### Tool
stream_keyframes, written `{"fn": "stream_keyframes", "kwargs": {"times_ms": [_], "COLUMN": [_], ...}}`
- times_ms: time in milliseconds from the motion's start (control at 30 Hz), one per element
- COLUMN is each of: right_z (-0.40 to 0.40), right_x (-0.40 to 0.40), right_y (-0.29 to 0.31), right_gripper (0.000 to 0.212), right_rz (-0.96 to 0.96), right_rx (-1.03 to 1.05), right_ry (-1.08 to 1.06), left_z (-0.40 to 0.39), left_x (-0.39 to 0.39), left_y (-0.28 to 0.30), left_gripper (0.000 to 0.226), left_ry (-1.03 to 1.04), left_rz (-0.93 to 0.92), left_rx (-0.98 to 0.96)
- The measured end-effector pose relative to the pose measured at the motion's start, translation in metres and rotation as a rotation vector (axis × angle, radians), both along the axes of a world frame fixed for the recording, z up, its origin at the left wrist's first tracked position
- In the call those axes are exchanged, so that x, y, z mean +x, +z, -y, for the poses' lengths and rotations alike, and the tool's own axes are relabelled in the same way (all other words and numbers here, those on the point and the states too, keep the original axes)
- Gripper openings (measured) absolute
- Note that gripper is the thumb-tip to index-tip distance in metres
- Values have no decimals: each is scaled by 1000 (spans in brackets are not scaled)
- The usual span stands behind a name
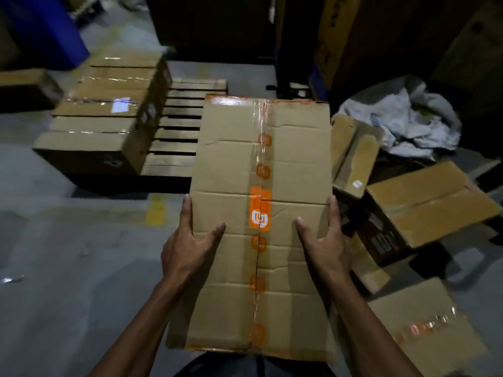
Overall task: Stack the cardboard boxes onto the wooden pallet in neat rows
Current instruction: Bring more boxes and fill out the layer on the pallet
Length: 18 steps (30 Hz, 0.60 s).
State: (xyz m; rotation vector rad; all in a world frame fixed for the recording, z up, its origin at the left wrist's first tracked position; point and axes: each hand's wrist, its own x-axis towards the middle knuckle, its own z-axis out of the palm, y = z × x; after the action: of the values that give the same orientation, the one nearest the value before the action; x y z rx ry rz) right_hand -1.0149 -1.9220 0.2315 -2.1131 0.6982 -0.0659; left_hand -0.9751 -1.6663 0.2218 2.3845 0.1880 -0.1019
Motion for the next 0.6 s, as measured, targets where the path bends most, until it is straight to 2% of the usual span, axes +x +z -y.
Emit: {"fn": "stream_keyframes", "kwargs": {"times_ms": [200,300,467,600], "right_z": [13,12,-3,-28], "right_x": [128,182,278,354], "right_y": [2,12,17,6], "right_gripper": [87,86,87,85], "right_rz": [-68,-40,-8,-15], "right_rx": [-62,-56,-67,-99], "right_ry": [186,263,386,433], "left_z": [10,11,2,-22], "left_x": [78,114,183,249], "left_y": [-3,2,13,-2], "left_gripper": [102,99,96,98], "left_ry": [237,325,433,487], "left_rz": [-45,-39,-53,-84], "left_rx": [9,-35,-30,-45]}}
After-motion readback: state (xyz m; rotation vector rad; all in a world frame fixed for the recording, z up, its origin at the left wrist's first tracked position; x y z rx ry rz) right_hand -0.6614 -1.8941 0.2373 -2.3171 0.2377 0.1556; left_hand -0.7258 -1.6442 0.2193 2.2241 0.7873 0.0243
